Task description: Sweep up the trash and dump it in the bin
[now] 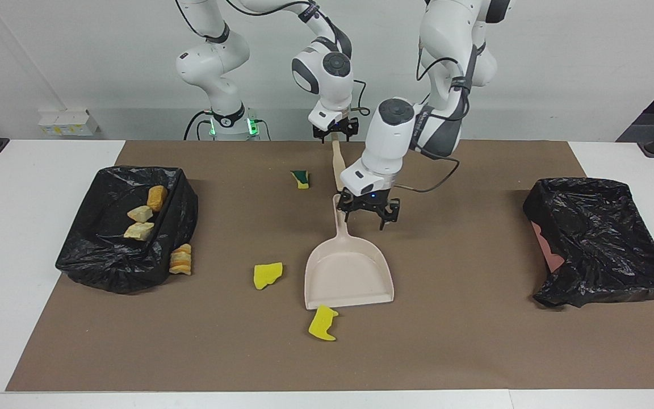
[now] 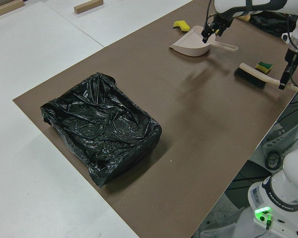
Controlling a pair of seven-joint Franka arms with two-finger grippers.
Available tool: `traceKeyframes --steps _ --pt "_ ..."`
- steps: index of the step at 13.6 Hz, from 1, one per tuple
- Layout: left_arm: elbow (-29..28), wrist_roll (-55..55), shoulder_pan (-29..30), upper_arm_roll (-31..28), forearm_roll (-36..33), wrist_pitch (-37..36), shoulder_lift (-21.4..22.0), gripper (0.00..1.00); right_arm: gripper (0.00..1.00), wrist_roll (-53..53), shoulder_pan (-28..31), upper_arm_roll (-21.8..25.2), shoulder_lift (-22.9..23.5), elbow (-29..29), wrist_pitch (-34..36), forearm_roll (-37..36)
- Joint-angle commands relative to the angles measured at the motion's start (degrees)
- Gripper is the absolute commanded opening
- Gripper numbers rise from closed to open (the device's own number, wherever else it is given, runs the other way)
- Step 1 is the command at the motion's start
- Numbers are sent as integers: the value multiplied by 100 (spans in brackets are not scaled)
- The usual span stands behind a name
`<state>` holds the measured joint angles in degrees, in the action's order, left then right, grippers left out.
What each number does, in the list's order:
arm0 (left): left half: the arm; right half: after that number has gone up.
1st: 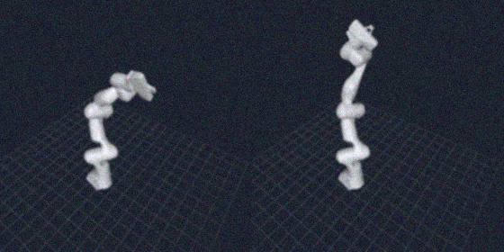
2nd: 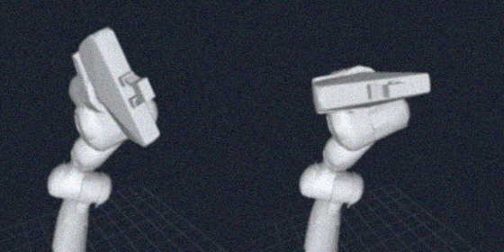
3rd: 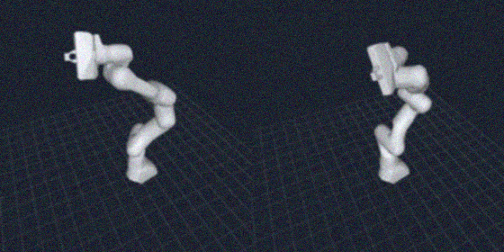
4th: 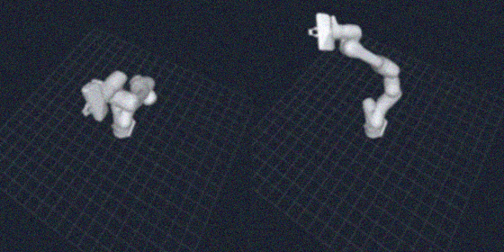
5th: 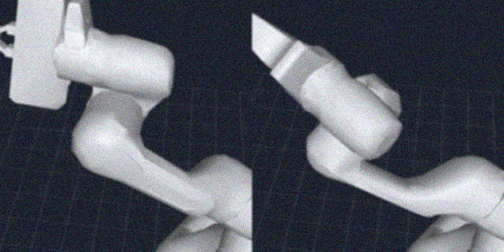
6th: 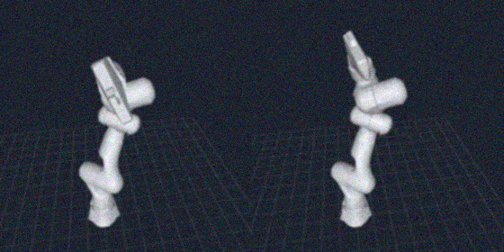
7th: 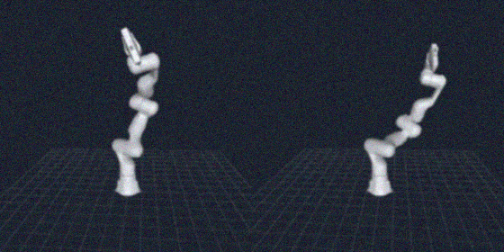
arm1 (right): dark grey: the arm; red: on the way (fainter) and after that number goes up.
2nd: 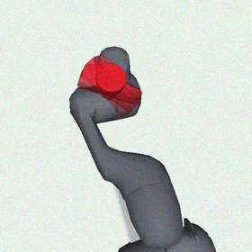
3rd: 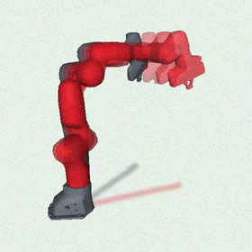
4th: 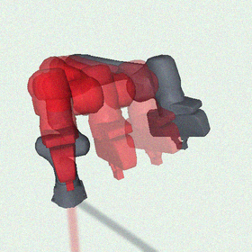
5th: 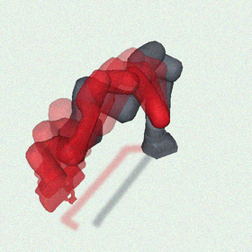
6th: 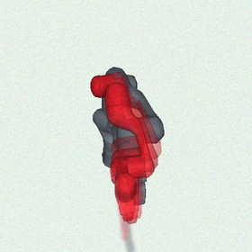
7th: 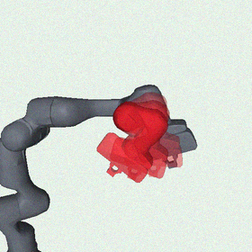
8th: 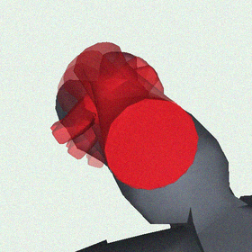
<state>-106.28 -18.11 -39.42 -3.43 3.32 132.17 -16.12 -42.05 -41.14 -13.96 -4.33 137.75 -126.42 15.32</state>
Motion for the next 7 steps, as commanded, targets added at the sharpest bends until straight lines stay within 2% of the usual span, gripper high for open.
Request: traceKeyframes --steps 1,2,3,4,6,7 --pt "-209 -245 -259 -105 11 318 13 100 67 -119 1 -10 -42 103 -146 138" --pt "-201 -315 -320 -105 11 380 -84 100 59 -119 1 -10 -24 103 -146 138" --pt "-166 -464 -416 -105 11 519 -241 100 46 -128 1 -10 -24 103 -146 138" --pt "-174 -579 -426 -105 11 712 -356 100 3 -119 1 -10 -16 103 -146 138" --pt "-139 -659 -417 -105 20 670 -357 100 0 -119 36 -10 2 86 -111 138" --pt "-130 -676 -417 -105 20 635 -357 77 0 -119 62 -1 46 51 -76 138"
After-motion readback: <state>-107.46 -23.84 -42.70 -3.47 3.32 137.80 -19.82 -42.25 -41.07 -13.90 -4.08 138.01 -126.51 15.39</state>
